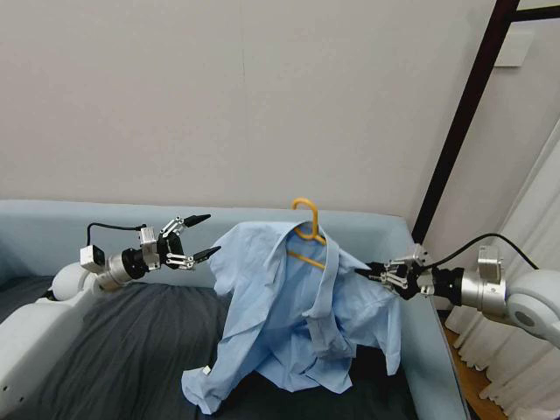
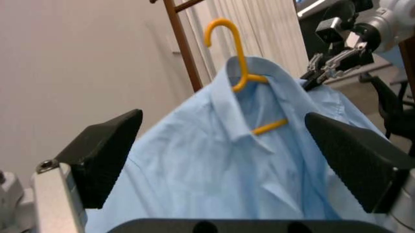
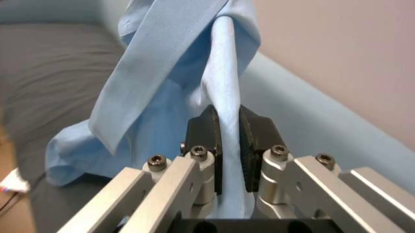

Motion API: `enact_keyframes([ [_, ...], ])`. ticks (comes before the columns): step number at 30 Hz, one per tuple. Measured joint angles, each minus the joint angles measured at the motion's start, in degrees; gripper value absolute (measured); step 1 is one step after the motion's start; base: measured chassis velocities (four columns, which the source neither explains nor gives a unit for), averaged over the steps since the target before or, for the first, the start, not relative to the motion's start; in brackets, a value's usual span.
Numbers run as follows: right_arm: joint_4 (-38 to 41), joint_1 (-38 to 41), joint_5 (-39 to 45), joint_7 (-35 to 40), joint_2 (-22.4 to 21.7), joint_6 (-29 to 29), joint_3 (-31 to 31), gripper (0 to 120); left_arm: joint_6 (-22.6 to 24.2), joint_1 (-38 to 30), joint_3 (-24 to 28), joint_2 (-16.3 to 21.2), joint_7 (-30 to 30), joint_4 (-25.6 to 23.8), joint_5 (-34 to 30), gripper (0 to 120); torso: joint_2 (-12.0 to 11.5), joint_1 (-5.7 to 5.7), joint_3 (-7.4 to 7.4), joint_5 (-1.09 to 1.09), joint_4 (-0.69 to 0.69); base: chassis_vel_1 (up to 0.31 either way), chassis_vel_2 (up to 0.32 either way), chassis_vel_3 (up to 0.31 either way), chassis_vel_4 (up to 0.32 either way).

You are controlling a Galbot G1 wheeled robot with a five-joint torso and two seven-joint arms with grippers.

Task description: Pick up the clothes from the sofa and hang them on the clothes hanger.

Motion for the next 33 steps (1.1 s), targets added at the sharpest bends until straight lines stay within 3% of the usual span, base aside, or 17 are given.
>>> enact_keyframes([
  [2,1.65,0.73,2.53,4.52,-0.62,-2.22,0.19,7,-0.20,1.48,-0.39,-0.70,-1.67,-1.24,0.32,100,0.00,0.00,0.00,-0.01,0.00,0.000,0.000,0.000,0.000],
  [7,9.46,2.70,18.97,24.56,-3.33,-13.61,4.78,7,-0.58,7.13,0.56,-4.57,-12.02,-7.98,3.57,100,0.00,0.00,0.00,0.00,0.05,0.000,0.000,0.000,0.000],
  [13,12.47,12.28,32.26,33.16,-4.35,-21.31,5.91,7,0.53,8.73,3.08,-8.80,-19.21,-11.39,4.56,100,0.00,0.00,0.00,0.03,0.02,0.000,0.000,0.000,0.000],
  [20,12.33,26.45,46.69,40.22,-4.89,-23.23,4.72,7,1.23,7.03,5.73,-13.75,-17.41,-9.19,4.53,100,0.00,0.00,0.00,0.01,0.03,0.000,0.000,0.000,0.000],
  [27,12.37,27.32,51.43,44.30,-5.01,-23.22,4.87,7,2.09,6.17,7.33,-16.98,-13.30,-7.43,4.76,100,0.00,0.00,0.01,0.03,0.04,0.000,0.000,0.000,0.000],
  [31,13.32,26.49,51.29,44.53,-4.62,-23.06,4.91,7,4.10,4.07,8.15,-22.46,-13.06,-4.56,4.57,100,0.00,0.00,0.01,0.01,0.03,0.000,0.000,0.000,0.000],
  [33,13.46,26.38,51.09,44.35,-4.49,-23.01,4.89,7,4.51,3.40,8.48,-23.50,-13.10,-3.72,4.44,100,0.00,0.00,0.01,0.02,0.02,0.000,0.000,0.000,0.000],
])
